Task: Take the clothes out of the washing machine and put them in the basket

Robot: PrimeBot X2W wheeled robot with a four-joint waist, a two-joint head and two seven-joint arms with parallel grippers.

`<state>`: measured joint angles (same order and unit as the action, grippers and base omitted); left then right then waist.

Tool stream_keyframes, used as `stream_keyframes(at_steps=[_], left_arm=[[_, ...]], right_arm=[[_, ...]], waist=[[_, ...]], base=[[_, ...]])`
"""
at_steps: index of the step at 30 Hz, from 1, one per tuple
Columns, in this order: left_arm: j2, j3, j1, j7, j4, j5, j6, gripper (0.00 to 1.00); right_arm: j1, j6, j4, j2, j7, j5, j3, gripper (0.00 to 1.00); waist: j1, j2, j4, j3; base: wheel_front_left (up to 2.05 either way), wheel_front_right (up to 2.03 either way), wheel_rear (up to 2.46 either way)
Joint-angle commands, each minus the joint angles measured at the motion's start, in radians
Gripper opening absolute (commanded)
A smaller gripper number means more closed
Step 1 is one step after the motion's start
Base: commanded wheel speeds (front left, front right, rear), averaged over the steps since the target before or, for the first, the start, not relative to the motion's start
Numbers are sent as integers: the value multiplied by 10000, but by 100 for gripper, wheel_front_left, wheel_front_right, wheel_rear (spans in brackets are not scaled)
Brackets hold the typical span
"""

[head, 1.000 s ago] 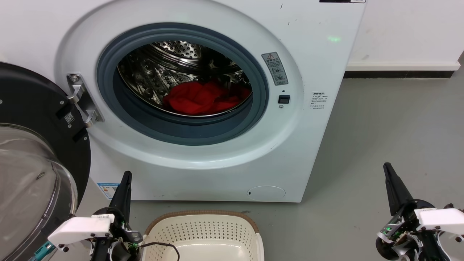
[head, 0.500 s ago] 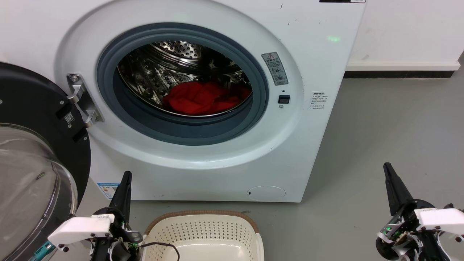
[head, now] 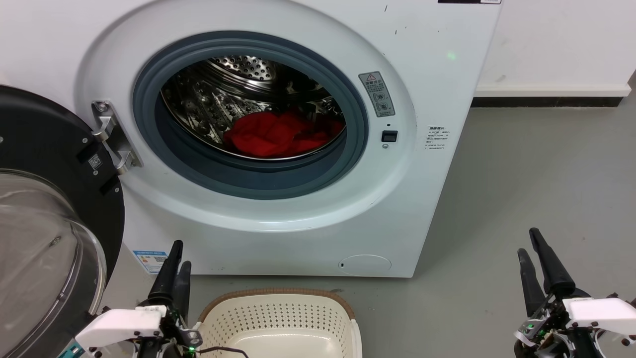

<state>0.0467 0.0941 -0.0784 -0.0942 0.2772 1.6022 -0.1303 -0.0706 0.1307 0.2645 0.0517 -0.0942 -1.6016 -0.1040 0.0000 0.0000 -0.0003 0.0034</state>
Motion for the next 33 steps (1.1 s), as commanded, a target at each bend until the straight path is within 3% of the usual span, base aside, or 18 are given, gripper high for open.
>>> stream_keyframes(at_steps=[1,9,31,33], left_arm=[[21,-98,-295,85,-176,-97,-2,100],[44,-325,-481,481,-268,-1022,-3,100],[42,-859,-829,1388,-875,-6025,-3,100],[55,-980,-882,1530,-895,-6867,-3,100]], right_arm=[[-176,2,-254,1,98,95,48,100],[-86,2,-580,-1,487,1035,87,100],[139,1,-1439,-5,1393,6481,229,100],[178,1,-1471,-6,1530,7265,246,100]], waist=[[0,0,-1,1],[0,0,-4,-2],[0,0,59,-25],[0,0,79,-32]], base=[[0,0,0],[0,0,0],[0,0,0],[0,0,0]])
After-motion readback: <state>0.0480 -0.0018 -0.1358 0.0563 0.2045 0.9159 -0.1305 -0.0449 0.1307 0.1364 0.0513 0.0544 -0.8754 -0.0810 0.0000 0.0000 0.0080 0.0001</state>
